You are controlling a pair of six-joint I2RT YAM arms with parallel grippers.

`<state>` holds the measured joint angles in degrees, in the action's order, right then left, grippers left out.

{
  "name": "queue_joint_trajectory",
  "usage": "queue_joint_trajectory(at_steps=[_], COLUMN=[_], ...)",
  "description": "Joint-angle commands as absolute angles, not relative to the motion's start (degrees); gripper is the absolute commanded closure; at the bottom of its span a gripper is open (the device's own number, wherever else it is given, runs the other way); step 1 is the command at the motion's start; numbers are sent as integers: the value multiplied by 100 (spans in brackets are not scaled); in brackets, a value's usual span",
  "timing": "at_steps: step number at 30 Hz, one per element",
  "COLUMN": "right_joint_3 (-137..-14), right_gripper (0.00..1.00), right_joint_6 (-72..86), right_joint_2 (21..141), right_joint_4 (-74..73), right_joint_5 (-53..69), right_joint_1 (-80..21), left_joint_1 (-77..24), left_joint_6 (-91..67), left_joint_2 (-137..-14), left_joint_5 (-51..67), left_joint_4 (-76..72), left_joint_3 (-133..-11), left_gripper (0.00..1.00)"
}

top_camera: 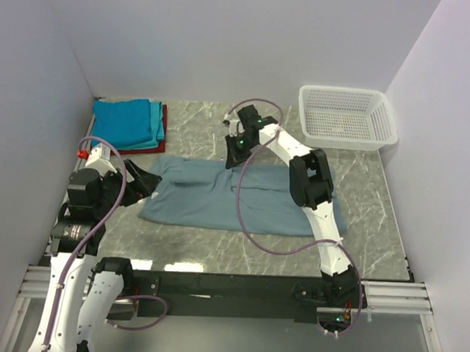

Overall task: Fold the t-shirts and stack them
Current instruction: Fold the tshirt

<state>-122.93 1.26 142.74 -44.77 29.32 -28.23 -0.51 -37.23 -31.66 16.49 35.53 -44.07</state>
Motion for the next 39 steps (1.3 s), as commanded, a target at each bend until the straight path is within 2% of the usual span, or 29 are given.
queue_joint_trajectory(at_steps=[1,10,14,15,17,18,20,22,26,28,31,33,39], right_joint_3=[-11997,-12050,-12435,-12497,-12681,-12752,-12858,-12841,-12754,-12639,-12087,-11306,-8669], right_gripper=[100,100,99,90,80,69,63,50,49,49,49,46,44], right_joint_6=[605,949,976,949,800,756,659,546,273,97,-455,-1103,-2387], right_joint_2=[13826,13685,13799,13816,13860,13878,13817,13642,13299,13062,12519,12114,9700], right_joint_4=[-4052,-3771,-3779,-3788,-3867,-3902,-3955,-3938,-3955,-3964,-3929,-3806,-2875], right_joint_5=[2189,1345,1213,1213,1248,1283,1362,1345,1310,1292,1414,1746,2346], right_joint_1=[-2303,-1609,-1389,-1371,-1362,-1380,-1406,-1450,-1652,-1793,-2038,-2188,-2364], left_joint_1=[-44,-44,-44,-44,-44,-44,-44,-53,-131,-403,-843,-1027,-1186], left_joint_6=[-3814,-3990,-4131,-4166,-4297,-4376,-4570,-4710,-4869,-4834,-4781,-4851,-5080], left_joint_2=[-3182,-3340,-3488,-3568,-3865,-3998,-4463,-5059,-6010,-6614,-7449,-7829,-9576], left_joint_5=[1819,2039,2162,2171,2223,2250,2399,2408,2452,2225,1557,1048,212], left_joint_4=[3147,2717,2356,2295,1954,1812,1330,1126,432,351,667,764,949], left_joint_3=[-4386,-4008,-3788,-3753,-3727,-3718,-3709,-3823,-3981,-4226,-4736,-5035,-5958], left_gripper=[15,15,15,15,16,16,22,26,38,40,40,37,37])
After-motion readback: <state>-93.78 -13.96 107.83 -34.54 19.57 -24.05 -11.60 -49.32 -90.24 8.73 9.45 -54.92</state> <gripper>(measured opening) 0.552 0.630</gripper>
